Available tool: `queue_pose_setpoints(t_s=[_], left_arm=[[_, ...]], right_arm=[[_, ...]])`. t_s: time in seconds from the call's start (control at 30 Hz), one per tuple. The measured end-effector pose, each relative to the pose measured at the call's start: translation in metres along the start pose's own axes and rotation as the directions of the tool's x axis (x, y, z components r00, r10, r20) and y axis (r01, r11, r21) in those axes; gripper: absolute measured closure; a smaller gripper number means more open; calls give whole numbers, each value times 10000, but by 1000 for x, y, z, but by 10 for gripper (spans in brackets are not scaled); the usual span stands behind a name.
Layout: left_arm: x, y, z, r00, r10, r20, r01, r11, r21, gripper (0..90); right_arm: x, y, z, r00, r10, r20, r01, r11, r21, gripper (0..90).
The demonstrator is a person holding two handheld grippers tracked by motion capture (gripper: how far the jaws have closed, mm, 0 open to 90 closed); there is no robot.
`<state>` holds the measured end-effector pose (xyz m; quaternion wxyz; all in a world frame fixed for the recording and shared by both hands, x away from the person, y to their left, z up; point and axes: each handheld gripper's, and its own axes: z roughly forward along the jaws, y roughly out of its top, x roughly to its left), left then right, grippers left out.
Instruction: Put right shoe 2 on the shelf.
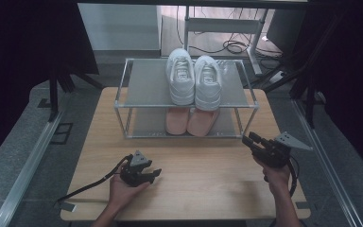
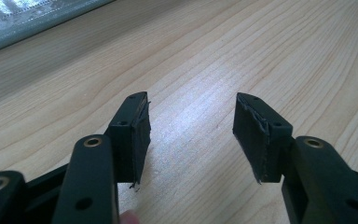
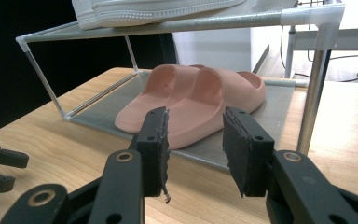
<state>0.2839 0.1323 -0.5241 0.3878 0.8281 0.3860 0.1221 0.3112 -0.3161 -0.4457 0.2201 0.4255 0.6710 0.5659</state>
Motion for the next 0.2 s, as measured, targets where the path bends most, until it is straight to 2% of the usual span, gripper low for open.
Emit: queue_pose_setpoints(t_s=[0.2], left_arm=[[0, 0, 0, 10000, 16, -3, -16, 10000, 6, 469]], right_arm=[[0, -2, 1, 10000, -15, 10, 15, 10000, 93, 587]])
